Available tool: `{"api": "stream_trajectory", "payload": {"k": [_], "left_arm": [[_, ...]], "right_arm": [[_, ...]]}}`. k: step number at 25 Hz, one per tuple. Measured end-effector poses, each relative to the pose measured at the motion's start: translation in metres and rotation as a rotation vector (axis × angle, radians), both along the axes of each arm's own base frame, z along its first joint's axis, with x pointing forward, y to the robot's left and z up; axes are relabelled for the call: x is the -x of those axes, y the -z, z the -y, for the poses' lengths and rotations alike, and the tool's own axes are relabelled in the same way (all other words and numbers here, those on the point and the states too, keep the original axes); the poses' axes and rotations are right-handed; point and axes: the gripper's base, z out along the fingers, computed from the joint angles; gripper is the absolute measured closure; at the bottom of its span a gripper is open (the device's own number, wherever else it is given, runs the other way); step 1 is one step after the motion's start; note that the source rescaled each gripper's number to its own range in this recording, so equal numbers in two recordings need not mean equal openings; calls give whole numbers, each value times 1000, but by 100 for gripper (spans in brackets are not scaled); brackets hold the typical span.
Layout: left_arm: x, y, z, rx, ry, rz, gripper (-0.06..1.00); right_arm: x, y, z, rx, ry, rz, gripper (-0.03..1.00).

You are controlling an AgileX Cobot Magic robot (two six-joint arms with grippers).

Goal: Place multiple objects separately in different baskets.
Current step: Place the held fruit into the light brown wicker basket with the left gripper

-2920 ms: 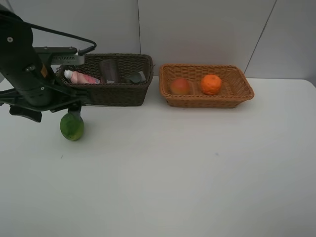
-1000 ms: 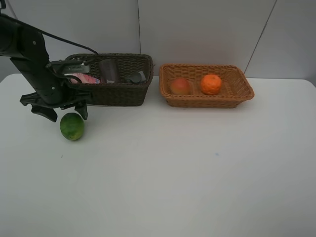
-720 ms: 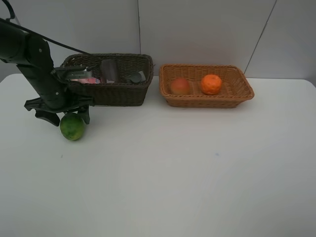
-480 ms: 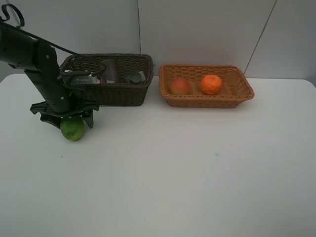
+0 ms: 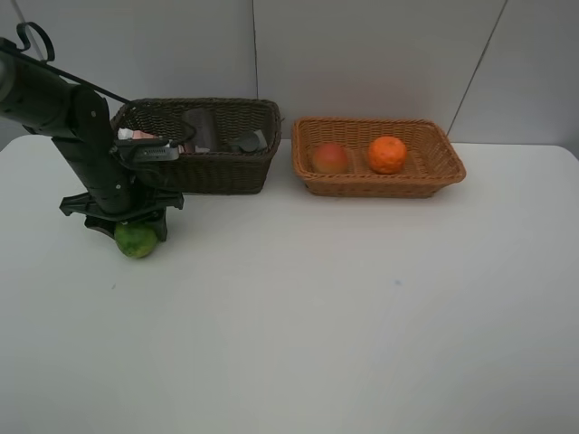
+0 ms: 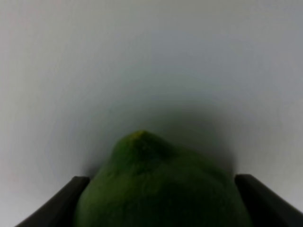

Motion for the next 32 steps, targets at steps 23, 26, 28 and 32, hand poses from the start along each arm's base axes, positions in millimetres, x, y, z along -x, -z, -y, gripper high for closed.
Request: {"api": "stream_trajectory", "payload": {"k": [23, 26, 28, 32], "left_arm": [[4, -13, 9, -29, 60, -87, 17], [3, -37, 27, -41, 150, -89, 17], [4, -55, 45, -42, 218, -64, 17], [0, -87, 81, -39, 341, -8, 17]], "right_arm": [[0, 0, 0, 0, 0, 0, 1], [0, 0, 0, 0, 0, 0, 1], [0, 0, 0, 0, 0, 0, 1], [0, 0, 0, 0, 0, 0, 1]]}}
